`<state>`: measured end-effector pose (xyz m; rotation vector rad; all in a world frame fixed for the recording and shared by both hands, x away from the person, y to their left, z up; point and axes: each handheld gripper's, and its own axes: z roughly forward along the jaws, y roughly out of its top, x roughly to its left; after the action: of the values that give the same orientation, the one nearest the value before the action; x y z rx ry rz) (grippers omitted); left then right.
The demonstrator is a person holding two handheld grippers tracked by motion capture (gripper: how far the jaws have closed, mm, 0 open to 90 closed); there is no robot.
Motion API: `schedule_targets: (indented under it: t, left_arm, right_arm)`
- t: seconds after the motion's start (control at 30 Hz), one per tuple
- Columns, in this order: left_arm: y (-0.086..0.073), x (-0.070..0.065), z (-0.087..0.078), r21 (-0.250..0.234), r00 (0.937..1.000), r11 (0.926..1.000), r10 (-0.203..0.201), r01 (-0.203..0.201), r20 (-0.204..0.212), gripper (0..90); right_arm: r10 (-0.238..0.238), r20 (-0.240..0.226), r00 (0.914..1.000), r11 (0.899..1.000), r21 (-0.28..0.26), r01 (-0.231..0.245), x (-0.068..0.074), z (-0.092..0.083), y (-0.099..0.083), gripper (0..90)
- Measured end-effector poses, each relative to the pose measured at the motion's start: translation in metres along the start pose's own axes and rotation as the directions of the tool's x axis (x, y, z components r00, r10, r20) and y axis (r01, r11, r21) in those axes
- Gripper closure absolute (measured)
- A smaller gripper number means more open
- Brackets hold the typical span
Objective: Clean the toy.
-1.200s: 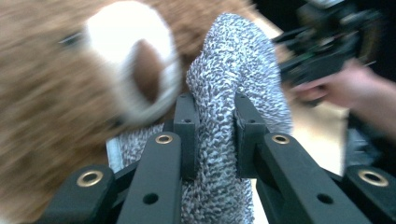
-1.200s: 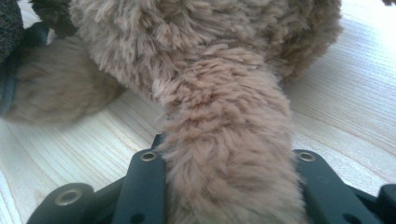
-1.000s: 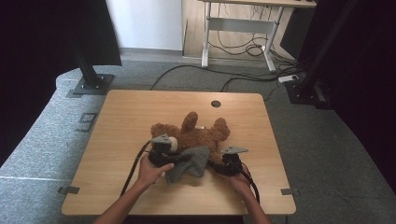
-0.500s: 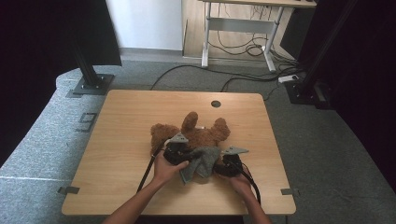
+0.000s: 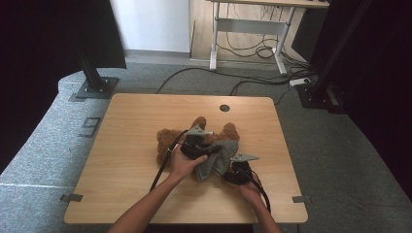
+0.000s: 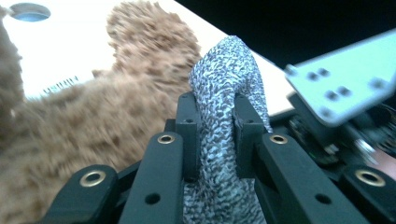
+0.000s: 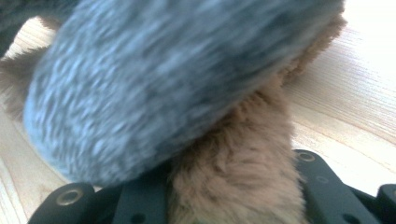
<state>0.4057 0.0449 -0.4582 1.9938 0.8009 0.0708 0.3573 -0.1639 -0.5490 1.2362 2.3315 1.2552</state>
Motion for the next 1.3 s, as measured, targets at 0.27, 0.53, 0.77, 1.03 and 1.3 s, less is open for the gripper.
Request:
schedule_targets:
  t: [0.27,0.53,0.77,1.03,1.3]
  left_arm:
    - [-0.004,0.023,-0.021,-0.014,0.996,0.9989,-0.045,0.044,-0.078,76.6]
    - [-0.03,0.07,-0.072,-0.065,0.9827,0.9901,-0.132,0.125,-0.13,76.6]
    - [-0.048,0.081,-0.105,-0.132,0.9884,0.9833,-0.136,0.126,-0.069,76.4]
    - [-0.066,0.114,-0.159,-0.228,0.9602,0.9531,-0.236,0.199,-0.149,76.5]
    - [-0.096,0.142,-0.147,-0.132,0.9267,0.9492,-0.309,0.286,-0.214,76.3]
  right_arm:
    - [-0.004,-0.002,1.0,1.0,-0.004,0.004,0.0,0.0,0.0,64.2]
    - [-0.005,-0.002,1.0,1.0,-0.005,0.005,0.0,0.0,-0.001,64.1]
    - [-0.013,0.0,0.9999,1.0,0.002,0.013,0.003,0.002,-0.001,64.1]
    - [-0.005,-0.001,1.0,1.0,0.001,0.005,0.002,0.002,-0.001,64.2]
    - [0.0,0.001,1.0,1.0,0.002,0.0,0.001,0.003,-0.001,64.2]
